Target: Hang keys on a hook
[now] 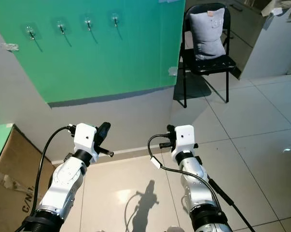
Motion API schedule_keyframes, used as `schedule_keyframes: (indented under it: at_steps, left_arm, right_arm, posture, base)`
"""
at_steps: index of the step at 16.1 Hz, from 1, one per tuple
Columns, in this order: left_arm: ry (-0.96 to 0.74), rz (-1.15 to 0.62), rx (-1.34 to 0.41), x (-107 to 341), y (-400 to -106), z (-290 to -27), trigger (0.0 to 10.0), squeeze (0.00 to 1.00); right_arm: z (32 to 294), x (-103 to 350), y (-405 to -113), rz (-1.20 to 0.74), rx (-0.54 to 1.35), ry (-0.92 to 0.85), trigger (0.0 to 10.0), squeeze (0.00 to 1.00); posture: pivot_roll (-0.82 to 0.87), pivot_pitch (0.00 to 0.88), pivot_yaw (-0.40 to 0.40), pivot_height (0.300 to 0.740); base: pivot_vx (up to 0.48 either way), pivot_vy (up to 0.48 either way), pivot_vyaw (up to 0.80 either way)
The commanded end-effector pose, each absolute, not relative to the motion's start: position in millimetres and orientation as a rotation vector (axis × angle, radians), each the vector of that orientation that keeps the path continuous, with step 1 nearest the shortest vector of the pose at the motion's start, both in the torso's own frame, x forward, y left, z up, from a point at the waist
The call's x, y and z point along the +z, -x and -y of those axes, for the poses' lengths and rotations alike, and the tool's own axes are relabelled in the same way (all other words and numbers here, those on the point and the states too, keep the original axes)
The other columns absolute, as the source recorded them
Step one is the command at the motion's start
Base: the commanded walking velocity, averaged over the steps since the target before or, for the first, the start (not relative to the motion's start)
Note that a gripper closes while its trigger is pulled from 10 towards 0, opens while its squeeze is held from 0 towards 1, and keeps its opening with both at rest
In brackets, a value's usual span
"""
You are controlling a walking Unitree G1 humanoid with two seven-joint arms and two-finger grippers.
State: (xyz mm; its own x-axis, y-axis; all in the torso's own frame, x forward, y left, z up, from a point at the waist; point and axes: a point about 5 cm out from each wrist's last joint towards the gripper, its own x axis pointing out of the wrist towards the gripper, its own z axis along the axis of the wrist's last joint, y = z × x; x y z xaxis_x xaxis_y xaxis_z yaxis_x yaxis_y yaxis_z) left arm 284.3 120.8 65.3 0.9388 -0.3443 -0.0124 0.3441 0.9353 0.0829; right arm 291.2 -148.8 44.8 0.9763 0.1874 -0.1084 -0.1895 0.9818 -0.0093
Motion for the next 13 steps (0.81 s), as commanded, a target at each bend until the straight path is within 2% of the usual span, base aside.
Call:
schedule_keyframes:
  at_steps: [1,3,13]
  left_arm:
    - [-0.097,-0.013,-0.344,63.0,-285.2,-123.7,10.0,0.0]
    - [-0.098,-0.013,-0.342,63.0,-286.0,-124.3,10.0,0.0]
    - [-0.091,-0.014,-0.336,62.5,-288.9,-121.6,10.0,0.0]
  right_arm:
    - [147.5,44.7,-292.2,-0.11,0.195,0.006,10.0,0.0]
    - [147.8,44.7,-292.5,-0.11,0.203,0.02,10.0,0.0]
    - [150.7,39.8,-296.2,-0.149,0.207,0.064,10.0,0.0]
  posture:
    - [-0.2,0.0,0.1,0.74]
    - [-0.2,0.0,0.101,0.74]
    - [-0.2,0.0,0.09,0.74]
  base:
    - [0.0,0.0,0.0]
    - [0.0,0.0,0.0]
    - [0.0,0.0,0.8]
